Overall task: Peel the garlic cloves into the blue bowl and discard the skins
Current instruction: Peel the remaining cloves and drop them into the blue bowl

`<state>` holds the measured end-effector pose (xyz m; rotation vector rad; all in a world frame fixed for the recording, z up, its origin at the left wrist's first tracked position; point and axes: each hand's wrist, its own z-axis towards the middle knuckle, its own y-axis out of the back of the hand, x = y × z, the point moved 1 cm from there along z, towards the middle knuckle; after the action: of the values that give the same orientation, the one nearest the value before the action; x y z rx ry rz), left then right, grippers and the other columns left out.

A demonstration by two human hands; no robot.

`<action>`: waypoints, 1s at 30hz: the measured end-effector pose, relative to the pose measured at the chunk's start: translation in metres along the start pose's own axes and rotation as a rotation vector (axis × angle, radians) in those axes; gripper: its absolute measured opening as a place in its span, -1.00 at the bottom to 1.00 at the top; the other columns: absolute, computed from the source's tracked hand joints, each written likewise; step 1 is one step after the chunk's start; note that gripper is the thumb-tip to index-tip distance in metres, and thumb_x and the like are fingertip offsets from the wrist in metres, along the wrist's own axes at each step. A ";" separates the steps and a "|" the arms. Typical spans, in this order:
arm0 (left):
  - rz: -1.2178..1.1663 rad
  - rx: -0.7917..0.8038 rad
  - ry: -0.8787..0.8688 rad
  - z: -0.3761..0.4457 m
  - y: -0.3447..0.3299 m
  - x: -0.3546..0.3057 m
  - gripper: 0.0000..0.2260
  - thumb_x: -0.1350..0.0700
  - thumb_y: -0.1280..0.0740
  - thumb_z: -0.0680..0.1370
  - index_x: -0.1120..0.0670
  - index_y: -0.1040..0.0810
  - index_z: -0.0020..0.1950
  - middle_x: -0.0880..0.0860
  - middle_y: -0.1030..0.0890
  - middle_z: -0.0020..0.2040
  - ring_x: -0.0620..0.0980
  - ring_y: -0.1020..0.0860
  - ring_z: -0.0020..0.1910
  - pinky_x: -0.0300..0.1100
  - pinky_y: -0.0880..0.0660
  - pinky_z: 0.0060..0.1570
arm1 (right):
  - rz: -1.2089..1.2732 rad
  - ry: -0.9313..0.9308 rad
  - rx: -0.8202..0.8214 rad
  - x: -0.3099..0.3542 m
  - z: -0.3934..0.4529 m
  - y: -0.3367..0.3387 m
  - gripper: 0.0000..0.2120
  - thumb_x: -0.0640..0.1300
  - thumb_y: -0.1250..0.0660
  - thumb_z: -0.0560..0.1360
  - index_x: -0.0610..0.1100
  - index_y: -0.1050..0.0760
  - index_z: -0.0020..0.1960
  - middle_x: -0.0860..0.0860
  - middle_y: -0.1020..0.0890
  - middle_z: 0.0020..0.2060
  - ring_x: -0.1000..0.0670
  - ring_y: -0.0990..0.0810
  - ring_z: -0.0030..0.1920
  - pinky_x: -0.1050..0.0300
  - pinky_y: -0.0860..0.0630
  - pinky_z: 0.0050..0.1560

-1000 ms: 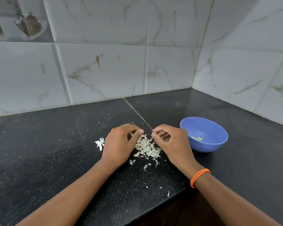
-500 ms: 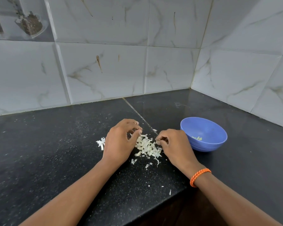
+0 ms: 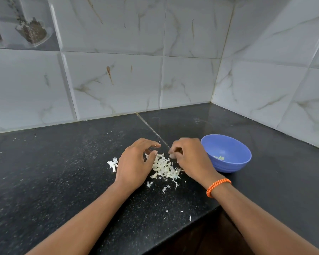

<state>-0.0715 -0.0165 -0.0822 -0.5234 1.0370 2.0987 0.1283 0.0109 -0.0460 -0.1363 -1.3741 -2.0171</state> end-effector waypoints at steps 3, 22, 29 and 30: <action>-0.046 0.060 -0.017 0.000 -0.001 -0.003 -0.84 0.00 -0.49 0.62 -0.22 -0.70 0.18 -0.30 -0.67 0.10 -0.20 -0.66 0.00 -0.01 -0.64 -0.05 | 0.277 -0.039 -0.149 0.008 0.001 0.012 -0.92 -0.21 -0.56 0.53 -0.06 -0.79 -0.10 0.15 -0.75 -0.23 0.19 -0.68 -0.26 0.33 -0.58 -0.21; -0.047 0.036 -0.008 -0.002 -0.002 -0.019 -0.92 0.05 -0.54 0.59 -0.16 -0.73 -0.03 -0.27 -0.71 -0.10 -0.17 -0.66 -0.19 -0.15 -0.59 -0.19 | 0.598 -0.022 -0.172 -0.005 -0.034 -0.013 -0.86 -0.18 -0.55 0.56 -0.01 -0.78 0.08 0.18 -0.78 -0.07 0.07 -0.75 0.02 0.04 -0.69 0.06; -0.097 0.015 0.056 -0.005 -0.001 -0.021 -0.87 0.10 -0.53 0.56 -0.14 -0.71 -0.12 -0.23 -0.72 -0.15 -0.10 -0.67 -0.27 0.00 -0.64 -0.20 | 0.470 0.074 -0.308 -0.004 -0.035 -0.018 -0.82 -0.21 -0.58 0.52 -0.01 -0.78 0.09 0.16 -0.72 -0.02 0.06 -0.72 0.06 0.12 -0.66 0.05; -0.105 0.015 0.060 -0.005 -0.001 -0.021 -0.87 0.10 -0.53 0.56 -0.13 -0.70 -0.13 -0.22 -0.72 -0.15 -0.10 -0.66 -0.28 0.01 -0.64 -0.20 | 0.443 0.079 -0.311 -0.004 -0.035 -0.019 -0.78 -0.21 -0.58 0.52 0.02 -0.77 0.12 0.16 -0.71 0.00 0.05 -0.71 0.06 0.13 -0.65 0.03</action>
<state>-0.0568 -0.0289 -0.0721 -0.6234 1.0360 1.9924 0.1298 -0.0133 -0.0775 -0.4524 -0.8780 -1.8179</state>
